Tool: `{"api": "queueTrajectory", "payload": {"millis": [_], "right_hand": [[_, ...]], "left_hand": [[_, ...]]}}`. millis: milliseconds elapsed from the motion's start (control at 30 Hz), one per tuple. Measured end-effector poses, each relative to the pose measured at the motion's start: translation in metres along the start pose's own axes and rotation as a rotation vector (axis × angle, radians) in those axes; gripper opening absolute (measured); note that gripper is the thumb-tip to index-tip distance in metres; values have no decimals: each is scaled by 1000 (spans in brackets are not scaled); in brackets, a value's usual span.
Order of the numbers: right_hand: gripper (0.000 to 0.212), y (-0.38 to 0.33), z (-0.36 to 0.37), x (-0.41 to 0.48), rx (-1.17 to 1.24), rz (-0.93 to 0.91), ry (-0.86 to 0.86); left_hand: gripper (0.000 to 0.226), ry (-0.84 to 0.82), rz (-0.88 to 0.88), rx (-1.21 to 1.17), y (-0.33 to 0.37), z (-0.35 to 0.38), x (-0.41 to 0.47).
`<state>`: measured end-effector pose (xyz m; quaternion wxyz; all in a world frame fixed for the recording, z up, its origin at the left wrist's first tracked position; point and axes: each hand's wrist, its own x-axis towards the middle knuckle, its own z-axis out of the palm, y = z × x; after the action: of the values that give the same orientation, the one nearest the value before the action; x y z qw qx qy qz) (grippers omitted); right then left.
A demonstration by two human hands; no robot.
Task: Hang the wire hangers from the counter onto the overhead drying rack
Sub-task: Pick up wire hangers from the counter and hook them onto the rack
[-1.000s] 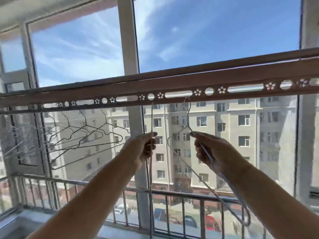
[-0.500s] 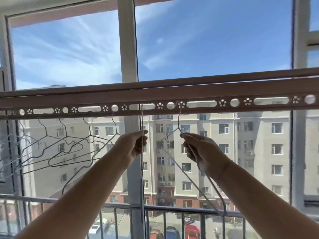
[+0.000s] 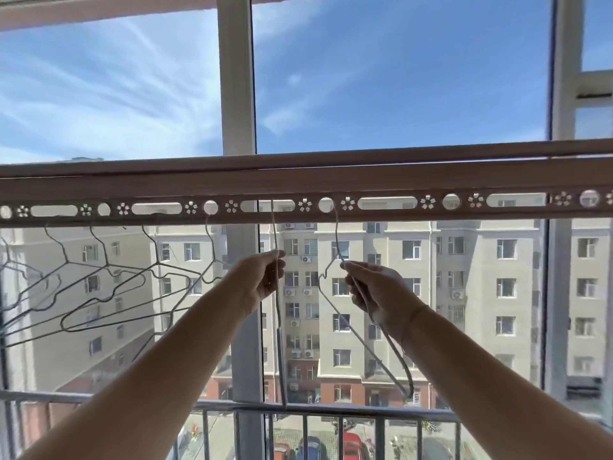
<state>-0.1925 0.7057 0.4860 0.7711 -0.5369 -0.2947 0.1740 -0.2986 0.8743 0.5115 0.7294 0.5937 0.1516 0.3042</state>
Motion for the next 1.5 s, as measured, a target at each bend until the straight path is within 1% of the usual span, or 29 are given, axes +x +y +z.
{"api": "queueTrajectory", "payload": {"millis": [200,433,533,600,700,767,867,933,1000,1100,1200,1300,1500], "right_hand": [[6,9,-2,1,12,28,-9],[6,11,1,-6,68,33,-25],[9,14,0,-10,75,40,-26],[14,19,-3,-16,55,33,-33],[19,32,-15,-29,32,38,8],[19,43,-30,-41,51,74,22],[14,65,-57,-62,19,100,36],[16,84,-75,-79,-91,101,76],[25,104,-95,-95,-205,106,109],[36,128,-127,-115,-362,81,157],[40,143,-162,-138,-525,34,209],[40,153,-208,-165,-667,27,281],[48,162,-308,-226,-787,108,488]], "left_hand": [[18,22,-42,-16,-10,-2,13],[20,3,-10,-8,-16,-11,9],[22,1,-2,11,-19,-18,2],[22,29,12,13,-25,-26,-6],[19,83,30,2,-43,-43,-18],[17,103,23,21,-62,-52,-26],[16,101,-45,77,-101,-59,-42],[15,49,-119,154,-131,-56,-56],[16,-45,-168,233,-160,-47,-69],[23,-225,-160,377,-197,-29,-82],[31,-371,-148,499,-231,-4,-93],[33,-506,-183,526,-269,37,-108],[35,-692,-210,547,-338,134,-154]]}}
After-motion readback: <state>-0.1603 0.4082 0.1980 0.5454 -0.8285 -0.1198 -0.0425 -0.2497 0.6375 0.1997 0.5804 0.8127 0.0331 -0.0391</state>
